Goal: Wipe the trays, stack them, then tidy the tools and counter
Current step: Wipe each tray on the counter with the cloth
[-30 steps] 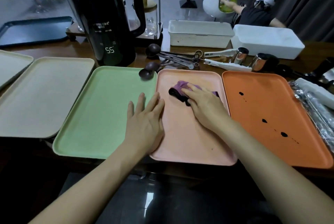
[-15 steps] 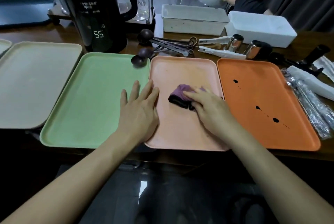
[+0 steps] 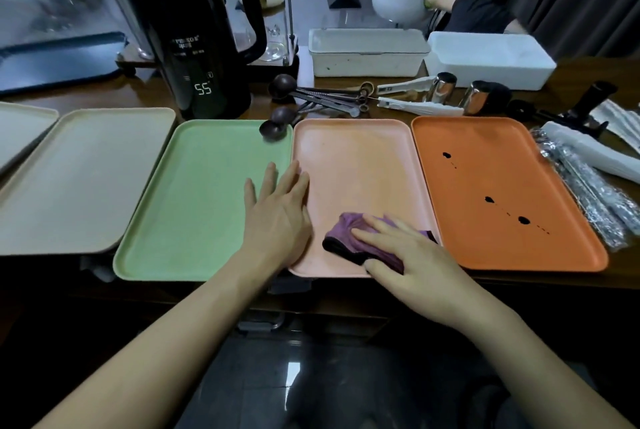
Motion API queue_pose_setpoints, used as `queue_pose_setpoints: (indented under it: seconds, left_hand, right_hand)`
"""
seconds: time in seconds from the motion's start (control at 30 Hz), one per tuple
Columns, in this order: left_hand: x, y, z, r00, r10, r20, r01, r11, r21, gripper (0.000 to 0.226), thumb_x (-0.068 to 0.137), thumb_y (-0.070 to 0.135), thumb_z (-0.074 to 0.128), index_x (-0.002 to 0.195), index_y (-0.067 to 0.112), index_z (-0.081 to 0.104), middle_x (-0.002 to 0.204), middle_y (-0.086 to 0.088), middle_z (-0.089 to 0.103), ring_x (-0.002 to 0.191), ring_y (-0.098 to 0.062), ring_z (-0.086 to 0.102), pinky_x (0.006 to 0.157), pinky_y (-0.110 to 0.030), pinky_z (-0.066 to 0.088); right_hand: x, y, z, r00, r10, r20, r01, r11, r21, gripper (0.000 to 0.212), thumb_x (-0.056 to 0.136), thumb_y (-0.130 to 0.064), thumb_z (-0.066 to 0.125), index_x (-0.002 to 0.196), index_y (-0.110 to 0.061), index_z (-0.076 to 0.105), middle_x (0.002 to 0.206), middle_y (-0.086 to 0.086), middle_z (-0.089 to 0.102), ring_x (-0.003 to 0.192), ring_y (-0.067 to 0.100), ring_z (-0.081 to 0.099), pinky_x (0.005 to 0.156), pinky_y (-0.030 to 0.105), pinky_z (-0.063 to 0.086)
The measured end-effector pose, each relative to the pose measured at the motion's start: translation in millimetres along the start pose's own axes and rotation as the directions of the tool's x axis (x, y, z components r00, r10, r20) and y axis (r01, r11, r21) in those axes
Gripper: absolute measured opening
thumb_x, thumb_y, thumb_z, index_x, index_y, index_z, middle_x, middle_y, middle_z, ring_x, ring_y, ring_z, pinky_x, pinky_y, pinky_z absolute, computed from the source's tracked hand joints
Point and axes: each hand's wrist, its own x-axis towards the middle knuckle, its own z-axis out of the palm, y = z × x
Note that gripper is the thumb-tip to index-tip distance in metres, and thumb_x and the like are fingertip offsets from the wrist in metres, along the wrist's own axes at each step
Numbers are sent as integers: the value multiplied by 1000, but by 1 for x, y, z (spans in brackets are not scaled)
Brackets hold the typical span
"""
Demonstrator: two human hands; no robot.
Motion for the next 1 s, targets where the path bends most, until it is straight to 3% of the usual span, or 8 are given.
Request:
queue_pose_setpoints:
  seconds: [0.1,0.2,0.37,0.53,0.67,0.73,0.83,1.0]
  left_hand:
    - [-1,0,-3,1000,-6,2,6,1000,-14,59,97,22,36,156,23,31,169,4,18,156,-32,8,121,-63,11]
    - [-1,1,-2,1000,-2,-9,2,1000,-3,56,97,21,38,153,22,35,168,4,21,155,-32,11,119,-64,14]
    - [-3,0,-6,999,18,-45,-21,998,-63,50,95,18,43,145,22,49,165,1,32,155,-33,15,120,-64,14]
    - [-8,-1,-7,997,42,-63,-49,992,-119,49,92,20,42,138,21,59,159,-2,42,153,-34,23,119,-62,17]
    - [-17,-3,-8,994,78,-80,-89,984,-153,47,94,19,43,136,22,63,154,-2,50,152,-33,27,122,-59,16]
    - [-22,-6,-7,992,73,-102,-91,979,-182,43,97,19,46,134,24,65,153,0,51,152,-31,27,123,-57,14]
    - [-25,-8,-8,991,67,-113,-89,975,-204,46,95,27,38,130,27,68,150,3,54,151,-30,29,123,-56,13]
    - [-29,-11,-8,990,75,-119,-98,974,-203,42,96,27,42,126,28,70,148,4,57,150,-29,32,123,-56,13]
  right_hand:
    - [-9,8,-3,974,25,-224,33,967,252,43,97,-21,59,133,-46,61,150,-24,45,144,-8,29,119,19,24]
    - [-15,18,-9,888,59,-456,22,985,170,33,94,-8,62,115,-30,75,122,-21,68,118,-1,60,103,22,44]
    - [-15,13,-4,958,-72,-278,60,997,-52,29,92,-26,70,120,-35,71,125,-23,63,115,4,54,95,10,35]
    - [2,1,4,971,-100,-219,28,951,-307,39,93,-21,61,130,-34,63,134,-12,57,116,22,55,90,37,50]
    - [20,-6,-2,966,-144,-213,70,945,-320,32,93,-15,57,122,-27,67,128,-10,60,107,28,59,84,42,52]
    - [19,-7,-3,972,-140,-190,71,941,-331,28,93,-31,61,120,-28,65,124,-14,58,107,24,58,83,41,52]
    - [13,-6,-1,984,-108,-144,48,927,-372,46,83,-52,68,123,-32,55,125,-16,51,110,18,52,81,37,50]
    - [22,-3,1,974,-152,-166,66,898,-435,36,88,-30,59,123,-30,52,121,-13,51,106,21,51,77,34,47]
